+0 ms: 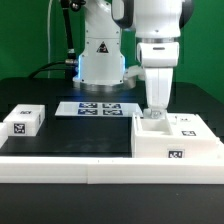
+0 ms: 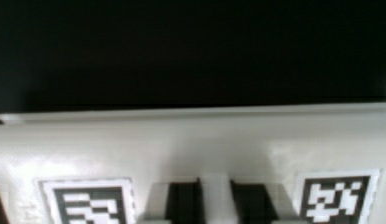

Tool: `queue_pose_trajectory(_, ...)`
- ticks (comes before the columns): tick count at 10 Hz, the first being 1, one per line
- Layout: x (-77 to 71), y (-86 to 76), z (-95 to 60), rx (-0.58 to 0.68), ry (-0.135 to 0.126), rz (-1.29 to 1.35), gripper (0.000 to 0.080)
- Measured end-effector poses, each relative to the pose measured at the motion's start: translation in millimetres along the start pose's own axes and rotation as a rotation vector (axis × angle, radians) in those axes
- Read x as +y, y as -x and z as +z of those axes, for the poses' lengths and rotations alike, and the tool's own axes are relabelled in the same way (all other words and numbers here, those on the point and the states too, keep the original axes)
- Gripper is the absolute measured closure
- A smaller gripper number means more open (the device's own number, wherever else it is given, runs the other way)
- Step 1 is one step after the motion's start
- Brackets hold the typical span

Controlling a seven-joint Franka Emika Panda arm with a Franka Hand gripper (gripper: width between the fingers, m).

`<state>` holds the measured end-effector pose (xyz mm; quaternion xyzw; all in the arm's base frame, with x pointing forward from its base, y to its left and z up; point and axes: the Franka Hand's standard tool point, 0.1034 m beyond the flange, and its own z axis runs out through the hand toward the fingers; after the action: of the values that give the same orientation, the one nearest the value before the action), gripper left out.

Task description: Assemble cabinet

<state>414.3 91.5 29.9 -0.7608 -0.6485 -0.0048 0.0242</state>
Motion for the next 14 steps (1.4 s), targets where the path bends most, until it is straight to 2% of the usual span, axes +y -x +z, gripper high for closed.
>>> queue_pose_trajectory(2, 5.9, 4.0, -20.4, -0.021, 0.011, -0.001, 0.0729)
queue_pose_trajectory(4, 11.0, 10.1, -30.8, -0.033, 0.015, 0.006, 0.0729)
queue_pose_trajectory(7, 22.0, 18.1, -30.7, -0.03, 0.016, 0.017, 0.0729)
queue_pose_trajectory(11, 37.0, 15.4, -28.0, -0.025, 0.014, 0.025, 0.0729)
queue_pose_trajectory(14, 36.6, 12.7, -25.8, -0.027, 0.004, 0.027, 0.0729)
